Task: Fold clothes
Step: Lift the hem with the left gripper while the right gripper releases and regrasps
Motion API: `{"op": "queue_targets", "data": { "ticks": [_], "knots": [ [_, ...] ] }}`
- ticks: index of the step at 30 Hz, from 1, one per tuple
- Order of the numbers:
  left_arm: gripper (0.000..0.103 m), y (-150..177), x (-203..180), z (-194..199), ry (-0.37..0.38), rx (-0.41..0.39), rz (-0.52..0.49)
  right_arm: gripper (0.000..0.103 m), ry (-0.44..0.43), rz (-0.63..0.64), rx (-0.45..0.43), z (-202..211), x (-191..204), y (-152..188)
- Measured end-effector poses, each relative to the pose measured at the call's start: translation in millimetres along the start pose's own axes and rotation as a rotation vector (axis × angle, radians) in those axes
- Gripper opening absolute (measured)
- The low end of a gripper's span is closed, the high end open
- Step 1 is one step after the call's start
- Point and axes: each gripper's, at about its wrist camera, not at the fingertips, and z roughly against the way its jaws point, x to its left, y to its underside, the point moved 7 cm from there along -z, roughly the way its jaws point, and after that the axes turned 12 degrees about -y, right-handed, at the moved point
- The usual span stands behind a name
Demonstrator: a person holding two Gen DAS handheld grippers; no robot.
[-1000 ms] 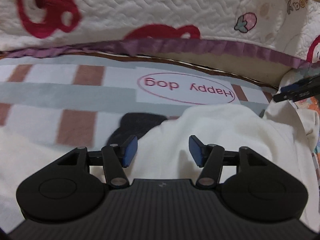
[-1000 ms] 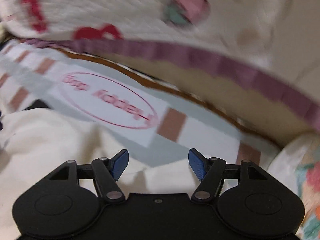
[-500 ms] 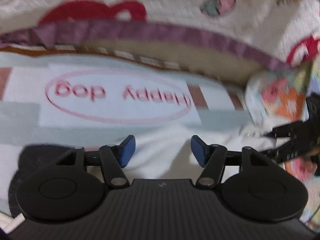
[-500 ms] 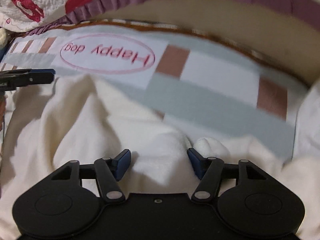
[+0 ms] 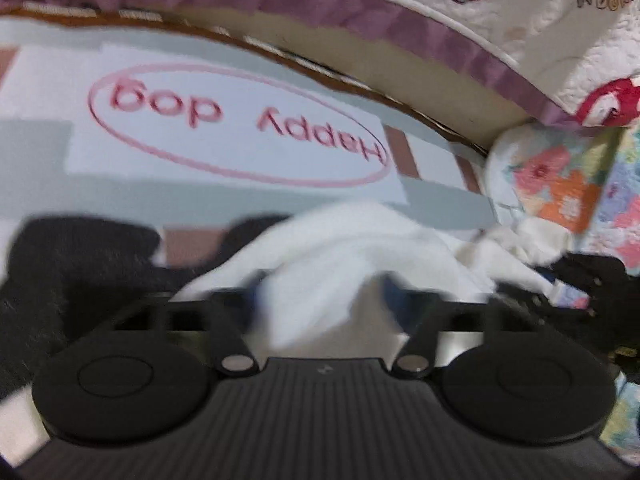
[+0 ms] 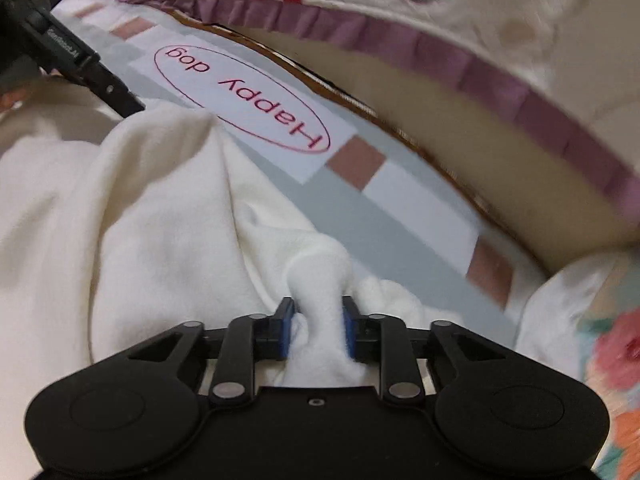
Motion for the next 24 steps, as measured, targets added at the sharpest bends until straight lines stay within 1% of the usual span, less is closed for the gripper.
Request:
{"op": "queue_targets", "data": {
  "ticks": [3, 4, 5, 6, 11, 12, 14, 16, 17, 18, 19, 20, 22, 24],
  "knots": [
    [0.007, 16, -10, 14, 0.058, -0.009, -0.016, 0.023, 0.086, 0.111, -0.034, 9, 10, -7],
    [0.007, 23, -16, 26, 0.094, -0.025, -0.032, 0.023, 0.108, 0.137, -0.045, 12, 13, -8],
    [0.007, 30, -24, 42, 0.137, -0.045, -0.054, 0.022, 0.099, 0.110, -0.056, 19, 16, 3],
    [0.007, 43, -30, 55, 0.165, -0.049, -0.071, 0.022, 0.090, 0.083, -0.066, 26, 19, 13],
    [0.007, 117, -51, 117, 0.269, -0.031, -0.144, 0.022, 0.042, -0.052, -0.119, 60, 35, 65],
    [0.007, 134, -54, 119, 0.263, -0.009, -0.160, 0.022, 0.033, -0.079, -0.130, 66, 38, 76],
    [0.007, 166, -57, 110, 0.216, 0.060, -0.197, 0.022, 0.007, -0.129, -0.139, 78, 45, 99],
    [0.007, 182, -59, 99, 0.169, 0.117, -0.240, 0.022, -0.089, -0.130, -0.003, 65, 62, 140],
    [0.008, 190, -59, 94, 0.146, 0.143, -0.261, 0.023, -0.118, -0.127, 0.053, 61, 67, 154],
    [0.008, 197, -60, 88, 0.124, 0.169, -0.281, 0.023, -0.127, -0.136, 0.058, 63, 65, 158],
    [0.008, 199, -61, 85, 0.107, 0.178, -0.298, 0.024, -0.136, -0.145, 0.064, 66, 63, 162],
    [0.008, 200, -62, 84, 0.093, 0.177, -0.314, 0.027, -0.146, -0.159, 0.059, 69, 61, 164],
    [0.008, 200, -63, 82, 0.074, 0.176, -0.337, 0.033, -0.169, -0.231, -0.050, 90, 46, 146],
    [0.008, 200, -62, 82, 0.072, 0.174, -0.345, 0.043, -0.214, -0.306, -0.185, 112, 32, 124]
  ]
}}
